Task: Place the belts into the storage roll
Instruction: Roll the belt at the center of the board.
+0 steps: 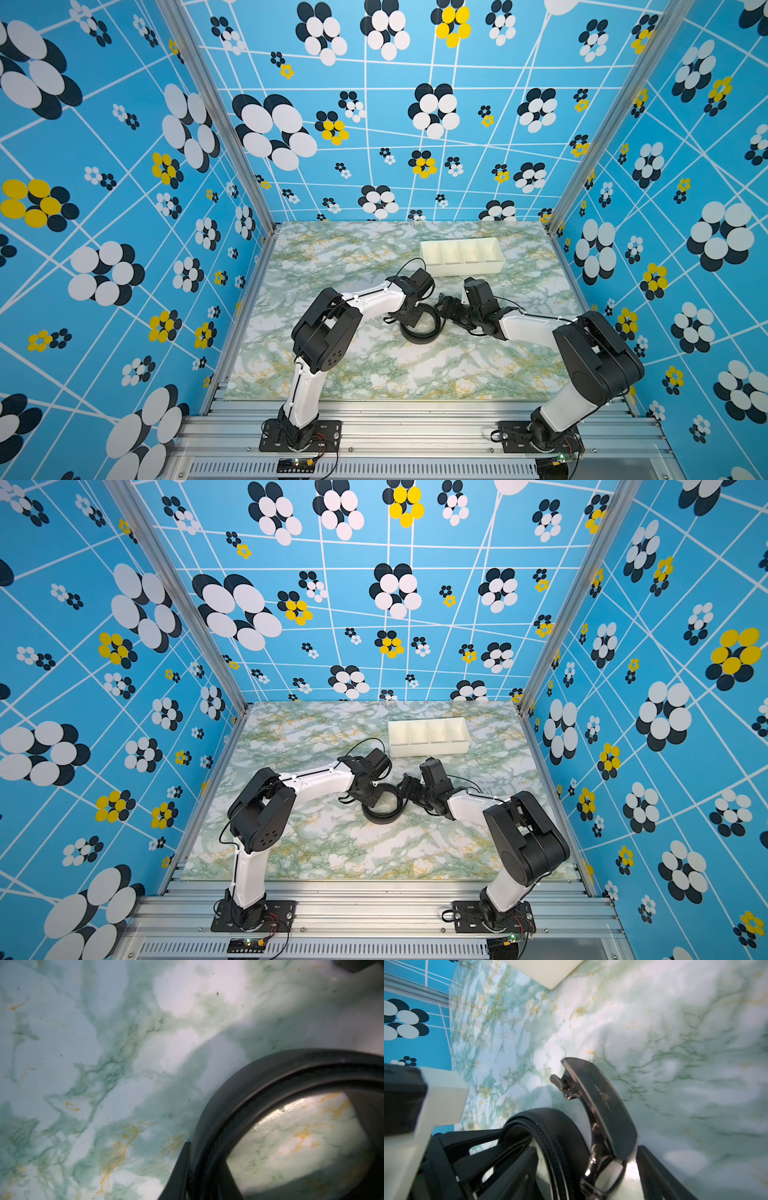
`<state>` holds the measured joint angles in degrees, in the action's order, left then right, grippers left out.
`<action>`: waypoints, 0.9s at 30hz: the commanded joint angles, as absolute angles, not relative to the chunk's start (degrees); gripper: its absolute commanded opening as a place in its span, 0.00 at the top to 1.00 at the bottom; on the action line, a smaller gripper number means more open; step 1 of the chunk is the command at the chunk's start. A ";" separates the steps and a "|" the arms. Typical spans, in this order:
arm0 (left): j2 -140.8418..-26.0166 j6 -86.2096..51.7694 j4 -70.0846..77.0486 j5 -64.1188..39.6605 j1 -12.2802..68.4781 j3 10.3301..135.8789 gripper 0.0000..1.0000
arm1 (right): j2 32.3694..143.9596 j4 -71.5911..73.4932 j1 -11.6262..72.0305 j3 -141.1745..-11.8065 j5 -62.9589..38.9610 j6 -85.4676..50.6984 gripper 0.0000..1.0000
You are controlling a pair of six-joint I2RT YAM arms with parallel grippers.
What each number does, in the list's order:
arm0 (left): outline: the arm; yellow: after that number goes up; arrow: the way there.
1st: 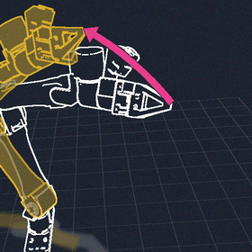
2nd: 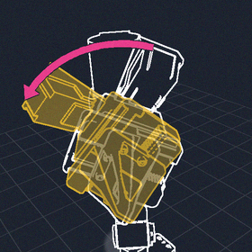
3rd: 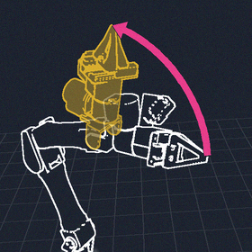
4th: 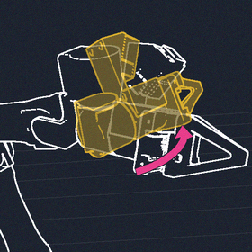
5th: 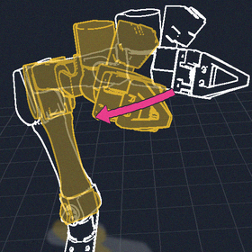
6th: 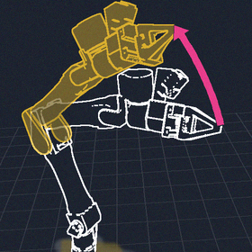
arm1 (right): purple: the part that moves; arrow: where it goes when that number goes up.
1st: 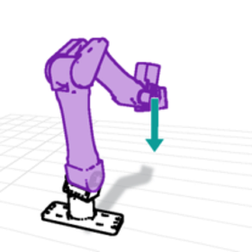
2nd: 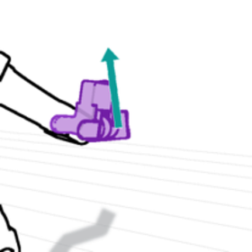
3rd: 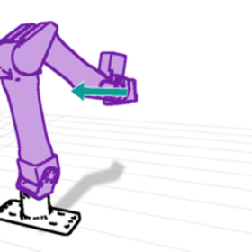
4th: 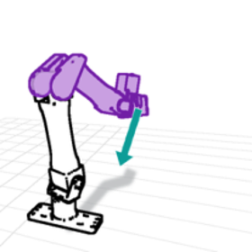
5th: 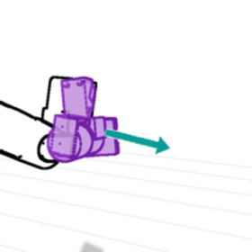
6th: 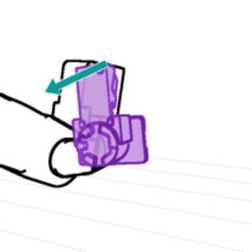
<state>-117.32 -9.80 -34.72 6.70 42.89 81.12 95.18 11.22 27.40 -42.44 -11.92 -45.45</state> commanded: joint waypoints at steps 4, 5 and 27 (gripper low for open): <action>-123.66 -10.29 -43.14 0.54 45.20 76.99 1.00 | 99.38 7.64 30.24 -46.92 -12.19 -42.69 0.26; -123.66 -10.28 -43.09 0.46 45.23 76.99 1.00 | 99.57 7.33 30.40 -47.02 -11.98 -42.48 0.28; -123.57 -11.94 -40.95 -4.51 43.44 76.73 1.00 | 101.52 -7.75 34.72 -53.28 -3.44 -33.75 0.44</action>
<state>-117.30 -11.35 -34.46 3.95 42.57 81.12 100.29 -3.38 33.67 -53.30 -3.66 -34.81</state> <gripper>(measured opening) 0.179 0.550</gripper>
